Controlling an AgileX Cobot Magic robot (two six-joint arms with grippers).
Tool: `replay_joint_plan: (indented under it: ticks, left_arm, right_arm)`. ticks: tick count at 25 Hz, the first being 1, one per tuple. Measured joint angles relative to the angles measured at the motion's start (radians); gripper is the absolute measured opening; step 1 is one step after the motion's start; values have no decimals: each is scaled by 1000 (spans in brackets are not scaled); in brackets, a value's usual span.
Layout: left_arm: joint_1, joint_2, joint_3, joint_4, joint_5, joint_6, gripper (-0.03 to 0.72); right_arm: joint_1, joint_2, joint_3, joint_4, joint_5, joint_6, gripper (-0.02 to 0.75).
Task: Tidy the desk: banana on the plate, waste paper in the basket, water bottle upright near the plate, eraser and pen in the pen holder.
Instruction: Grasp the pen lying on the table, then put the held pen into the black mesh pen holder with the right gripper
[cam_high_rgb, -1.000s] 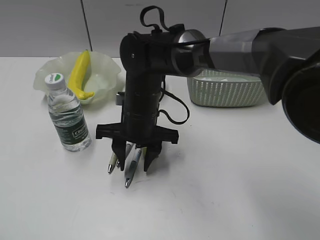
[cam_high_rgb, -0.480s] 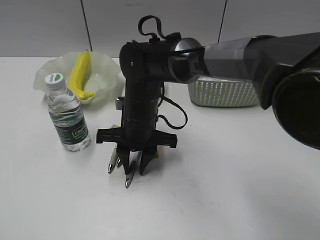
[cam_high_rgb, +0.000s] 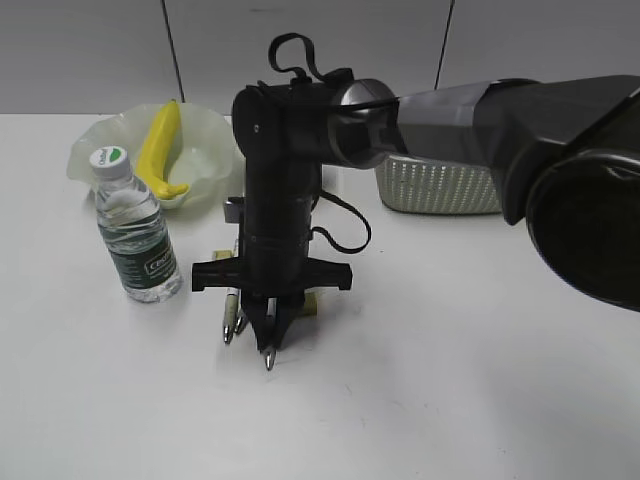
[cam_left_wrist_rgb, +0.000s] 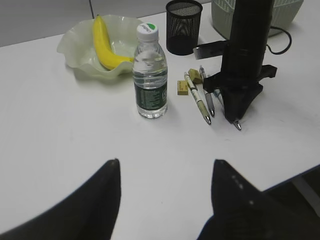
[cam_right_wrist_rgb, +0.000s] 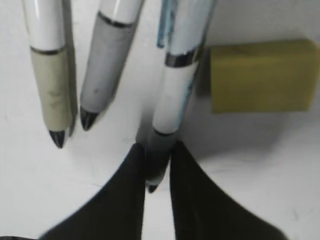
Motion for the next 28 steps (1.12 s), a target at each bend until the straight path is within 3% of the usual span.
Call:
replay_joint_plan:
  ticks: [10,16,19,28]
  left_arm:
    - [0,0,0,0,0,0,430]
    - [0,0,0,0,0,0,430]
    - [0,0,0,0,-1,0,430]
    - [0,0,0,0,-2,0,430]
  right_arm:
    - [3,-71,-241,-174,32,-88,97]
    - [2,-171,-364,-402,32,-168,97]
    - [-10,-181,-401,-456,20,-223,97]
    - [-99,-147,-405,-465,-308,-253,97]
